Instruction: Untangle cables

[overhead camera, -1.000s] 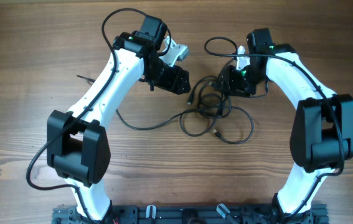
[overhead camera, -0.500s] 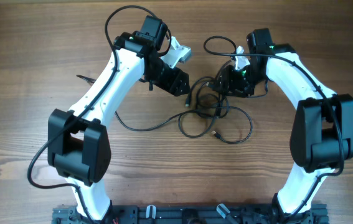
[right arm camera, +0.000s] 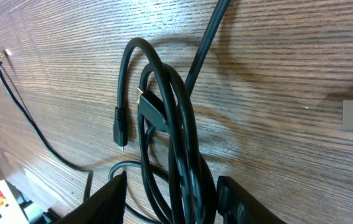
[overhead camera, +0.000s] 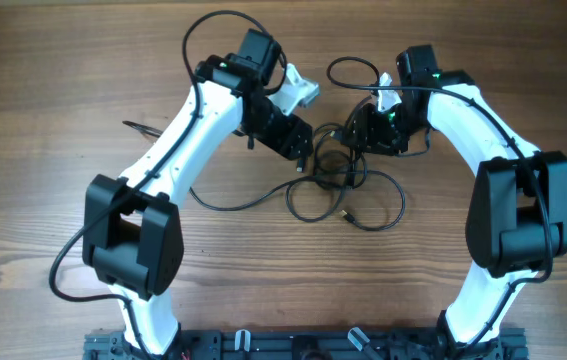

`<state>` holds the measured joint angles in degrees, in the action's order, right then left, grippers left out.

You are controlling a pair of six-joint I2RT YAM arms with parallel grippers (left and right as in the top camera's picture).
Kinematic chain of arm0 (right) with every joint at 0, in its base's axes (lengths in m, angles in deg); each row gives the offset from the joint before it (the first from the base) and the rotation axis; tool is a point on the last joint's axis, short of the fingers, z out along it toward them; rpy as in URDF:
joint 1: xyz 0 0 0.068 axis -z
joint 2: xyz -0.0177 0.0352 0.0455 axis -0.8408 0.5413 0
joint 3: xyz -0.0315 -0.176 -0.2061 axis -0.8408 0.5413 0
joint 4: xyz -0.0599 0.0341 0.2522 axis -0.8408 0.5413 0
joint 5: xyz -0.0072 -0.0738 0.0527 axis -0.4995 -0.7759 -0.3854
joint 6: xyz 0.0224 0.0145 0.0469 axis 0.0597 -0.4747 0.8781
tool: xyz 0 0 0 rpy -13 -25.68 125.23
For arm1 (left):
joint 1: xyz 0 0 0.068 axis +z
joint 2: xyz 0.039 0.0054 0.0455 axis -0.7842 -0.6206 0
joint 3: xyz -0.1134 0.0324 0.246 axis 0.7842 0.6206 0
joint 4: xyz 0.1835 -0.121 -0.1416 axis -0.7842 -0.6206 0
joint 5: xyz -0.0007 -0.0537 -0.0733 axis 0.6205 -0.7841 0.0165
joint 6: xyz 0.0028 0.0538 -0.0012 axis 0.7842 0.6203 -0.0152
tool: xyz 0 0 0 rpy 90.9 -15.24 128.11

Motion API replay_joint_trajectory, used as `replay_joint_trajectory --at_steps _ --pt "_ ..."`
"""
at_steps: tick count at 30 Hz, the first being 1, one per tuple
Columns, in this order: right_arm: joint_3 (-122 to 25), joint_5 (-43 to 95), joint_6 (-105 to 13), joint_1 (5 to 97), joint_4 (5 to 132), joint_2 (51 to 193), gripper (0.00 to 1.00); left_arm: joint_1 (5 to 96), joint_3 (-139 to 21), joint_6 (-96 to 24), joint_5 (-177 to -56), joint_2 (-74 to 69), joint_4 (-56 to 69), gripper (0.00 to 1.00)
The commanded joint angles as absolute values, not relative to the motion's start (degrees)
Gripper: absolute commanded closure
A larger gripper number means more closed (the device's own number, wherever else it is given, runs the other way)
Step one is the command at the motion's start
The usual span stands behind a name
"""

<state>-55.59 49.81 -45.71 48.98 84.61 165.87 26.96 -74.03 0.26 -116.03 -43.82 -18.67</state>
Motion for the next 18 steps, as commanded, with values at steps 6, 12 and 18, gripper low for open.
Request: replay_joint_trajectory --at_steps 6,12,18 --pt "-56.3 50.8 -46.2 48.8 83.8 167.2 0.51 21.5 -73.9 1.6 -117.2 -51.5 -20.2 0.36" --pt "-56.3 50.8 -46.2 48.8 83.8 167.2 0.51 18.3 -73.9 1.6 -117.2 -53.5 -19.5 0.42" --pt "-56.3 50.8 -46.2 48.8 83.7 167.2 0.51 18.0 -74.1 0.9 -117.1 -53.5 -18.3 0.96"
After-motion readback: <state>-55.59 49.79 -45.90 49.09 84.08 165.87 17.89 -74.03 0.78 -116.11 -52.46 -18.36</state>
